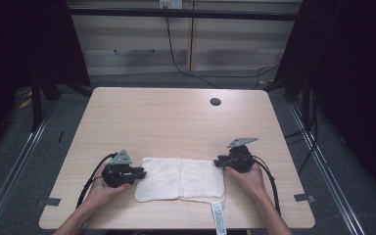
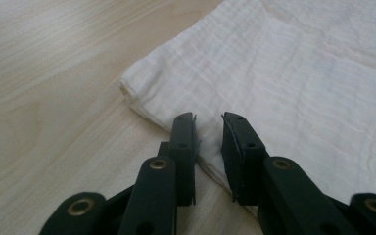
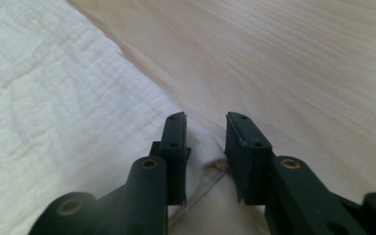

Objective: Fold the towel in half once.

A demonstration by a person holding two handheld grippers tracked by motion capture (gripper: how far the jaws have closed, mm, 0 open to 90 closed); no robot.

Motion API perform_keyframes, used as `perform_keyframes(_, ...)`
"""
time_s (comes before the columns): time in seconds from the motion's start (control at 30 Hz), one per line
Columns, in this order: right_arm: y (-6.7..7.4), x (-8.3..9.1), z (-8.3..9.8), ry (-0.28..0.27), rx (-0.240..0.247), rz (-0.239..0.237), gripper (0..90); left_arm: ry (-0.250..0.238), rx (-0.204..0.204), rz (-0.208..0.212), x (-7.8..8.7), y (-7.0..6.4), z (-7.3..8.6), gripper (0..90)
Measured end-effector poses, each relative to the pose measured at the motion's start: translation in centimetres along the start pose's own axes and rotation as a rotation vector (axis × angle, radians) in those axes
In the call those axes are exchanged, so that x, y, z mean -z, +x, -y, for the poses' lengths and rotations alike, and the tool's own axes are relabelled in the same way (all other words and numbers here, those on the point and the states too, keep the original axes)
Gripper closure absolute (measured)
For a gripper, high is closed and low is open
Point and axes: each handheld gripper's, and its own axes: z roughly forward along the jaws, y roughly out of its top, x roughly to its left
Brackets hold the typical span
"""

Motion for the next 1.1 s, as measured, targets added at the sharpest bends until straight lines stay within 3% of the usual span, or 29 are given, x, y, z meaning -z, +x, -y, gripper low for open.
perform_keyframes(0.1, -0.1, 0.0, 0.0, 0.008, 0.009, -0.013, 81.7, 0.002, 0.011, 0.006, 0.0, 0.1, 0.0, 74.3)
perform_keyframes(0.17, -0.1, 0.0, 0.0, 0.008, -0.001, -0.022, 86.5, 0.011, 0.004, -0.016, 0.1, 0.1, -0.1, 69.5)
perform_keyframes(0.2, -0.1, -0.1, 0.0, 0.002, -0.002, -0.026, 87.6, 0.002, 0.022, 0.006, 0.2, 0.1, -0.2, 66.7)
perform_keyframes(0.23, 0.1, -0.1, -0.1, 0.013, 0.005, -0.012, 87.9, -0.007, 0.027, 0.017, 0.3, 0.3, -0.4, 63.9)
perform_keyframes(0.33, 0.0, -0.4, -0.2, 0.003, 0.004, -0.022, 88.1, -0.043, 0.033, -0.006, 0.7, 0.7, -1.4, 60.4)
perform_keyframes(0.37, 0.0, -0.3, -0.3, 0.006, 0.000, -0.019, 88.2, -0.063, 0.055, -0.004, 0.9, 1.0, -2.0, 60.3)
perform_keyframes(0.43, 0.0, -0.4, -0.3, 0.005, -0.007, -0.024, 88.1, -0.086, 0.052, -0.042, 1.0, 1.2, -2.7, 59.8)
perform_keyframes(0.53, 0.0, -0.4, -0.3, 0.003, -0.005, -0.023, 88.2, -0.091, 0.053, -0.047, 0.4, 1.7, -3.8, 60.6)
perform_keyframes(0.57, 0.0, -0.5, -0.3, 0.000, -0.003, -0.023, 88.1, -0.086, 0.069, -0.035, 0.1, 2.0, -4.0, 60.6)
perform_keyframes(0.77, 0.0, -0.5, -0.3, -0.002, -0.004, -0.023, 88.1, -0.032, 0.082, -0.053, -1.8, 2.5, -3.6, 57.3)
perform_keyframes(0.83, 0.0, -0.5, -0.3, -0.003, -0.004, -0.024, 88.1, -0.013, 0.065, -0.073, -2.0, 2.4, -3.4, 53.9)
perform_keyframes(1.0, 0.1, -0.5, -0.3, -0.001, 0.014, -0.020, 88.1, 0.001, 0.078, -0.097, -2.1, 3.1, -3.1, 50.8)
perform_keyframes(1.1, 0.2, -0.6, -0.4, -0.001, 0.012, -0.021, 88.0, 0.007, 0.075, -0.088, -2.2, 3.4, -2.9, 51.8)
